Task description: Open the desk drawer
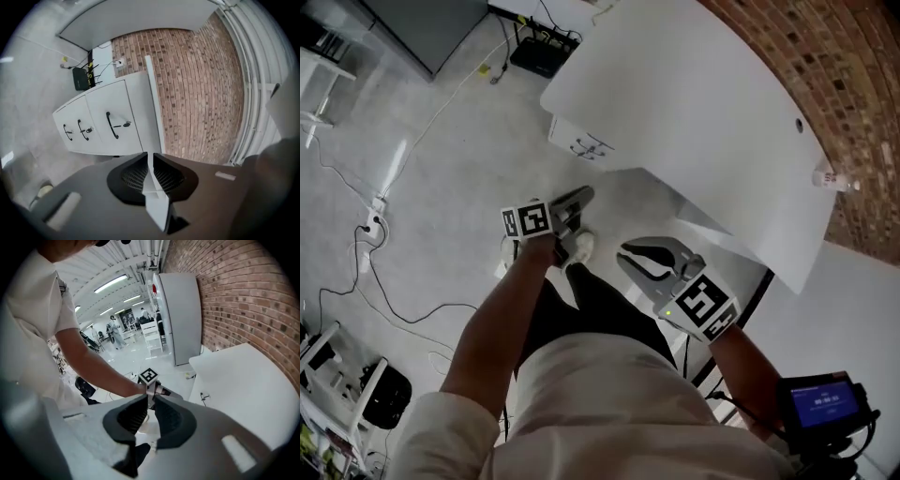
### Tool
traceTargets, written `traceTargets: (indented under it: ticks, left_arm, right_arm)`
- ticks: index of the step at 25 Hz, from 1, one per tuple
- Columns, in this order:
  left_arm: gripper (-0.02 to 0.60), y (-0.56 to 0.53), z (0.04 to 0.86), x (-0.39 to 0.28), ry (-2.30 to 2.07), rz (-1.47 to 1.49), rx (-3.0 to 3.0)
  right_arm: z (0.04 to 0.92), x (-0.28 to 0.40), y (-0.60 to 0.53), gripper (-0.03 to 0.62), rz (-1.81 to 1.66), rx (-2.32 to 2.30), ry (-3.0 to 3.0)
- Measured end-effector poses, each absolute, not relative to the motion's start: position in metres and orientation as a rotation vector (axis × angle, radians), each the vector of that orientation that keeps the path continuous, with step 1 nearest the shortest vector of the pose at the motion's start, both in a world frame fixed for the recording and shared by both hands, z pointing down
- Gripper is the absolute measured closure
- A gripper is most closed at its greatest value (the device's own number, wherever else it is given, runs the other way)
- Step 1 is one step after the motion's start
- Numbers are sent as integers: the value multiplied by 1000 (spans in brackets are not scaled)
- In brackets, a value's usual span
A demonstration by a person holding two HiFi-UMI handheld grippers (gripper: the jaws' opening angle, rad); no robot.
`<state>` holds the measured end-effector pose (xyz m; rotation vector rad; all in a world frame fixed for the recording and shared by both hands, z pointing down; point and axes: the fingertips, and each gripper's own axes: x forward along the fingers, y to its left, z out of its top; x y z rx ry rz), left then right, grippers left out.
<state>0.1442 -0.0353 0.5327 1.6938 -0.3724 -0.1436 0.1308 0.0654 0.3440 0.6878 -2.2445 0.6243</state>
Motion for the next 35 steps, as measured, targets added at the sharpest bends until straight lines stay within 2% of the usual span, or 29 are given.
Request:
traceTargets:
  ticks: [7, 20, 26, 31, 35]
  left_arm:
    - [526, -90, 618, 183, -513, -314, 1604]
    - [517, -158, 691, 199, -623, -377, 1550]
    - [508, -169, 696, 211, -595, -420, 1519]
    - [552, -171, 696, 219, -581, -430, 1497]
    - [555, -170, 691, 219, -571, -440, 1493]
  right_arm:
    - [405, 172, 71, 559, 636, 562, -2191]
    - [456, 169, 79, 559, 710, 513, -2194]
    - [468, 175, 85, 559, 761, 537, -2180]
    - [467, 184, 84, 559, 777, 567, -2172]
    - [467, 182, 84, 559, 791, 568, -2173]
